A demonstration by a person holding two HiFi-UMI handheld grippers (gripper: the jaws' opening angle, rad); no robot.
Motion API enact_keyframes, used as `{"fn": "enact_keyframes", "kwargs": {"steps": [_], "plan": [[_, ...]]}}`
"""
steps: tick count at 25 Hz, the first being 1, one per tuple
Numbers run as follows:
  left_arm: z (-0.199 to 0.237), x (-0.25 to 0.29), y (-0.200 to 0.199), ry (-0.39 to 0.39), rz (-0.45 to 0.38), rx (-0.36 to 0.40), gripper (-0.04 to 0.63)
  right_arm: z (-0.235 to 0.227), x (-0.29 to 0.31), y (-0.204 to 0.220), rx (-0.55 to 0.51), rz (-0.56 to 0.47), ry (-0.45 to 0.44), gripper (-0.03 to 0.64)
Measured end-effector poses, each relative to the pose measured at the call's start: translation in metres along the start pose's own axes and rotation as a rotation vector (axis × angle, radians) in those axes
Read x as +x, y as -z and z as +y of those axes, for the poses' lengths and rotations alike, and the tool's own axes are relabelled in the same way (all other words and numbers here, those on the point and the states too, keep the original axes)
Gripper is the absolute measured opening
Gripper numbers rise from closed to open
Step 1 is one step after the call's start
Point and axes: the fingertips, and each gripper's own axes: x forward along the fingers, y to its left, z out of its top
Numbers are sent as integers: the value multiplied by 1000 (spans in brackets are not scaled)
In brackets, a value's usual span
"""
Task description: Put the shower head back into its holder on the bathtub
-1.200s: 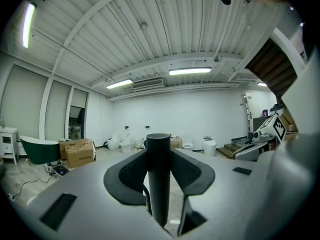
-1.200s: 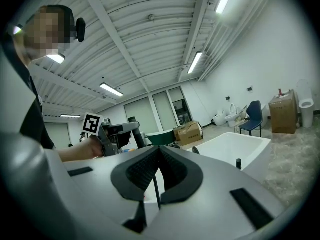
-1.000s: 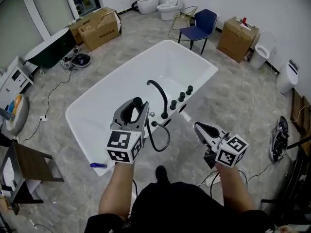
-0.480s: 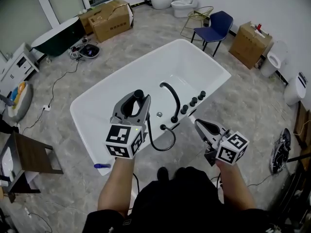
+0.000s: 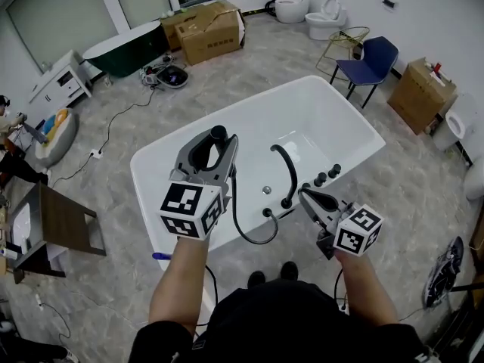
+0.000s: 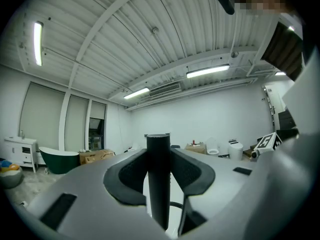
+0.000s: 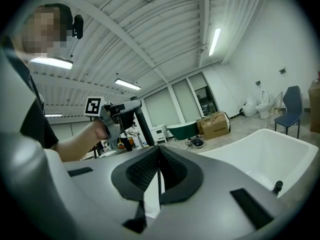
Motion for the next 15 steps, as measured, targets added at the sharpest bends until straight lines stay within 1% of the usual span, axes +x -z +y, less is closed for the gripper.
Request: {"fn": "enact_keyframes", "kwargs": {"steps": [6,15], "plan": [[7,13,-17,-30,-13,38,152,-10,15,-2,7,24,-49,18],[21,21,-47,-85,-51,89,152,-24,23,-12,5,23,-77,18]]}}
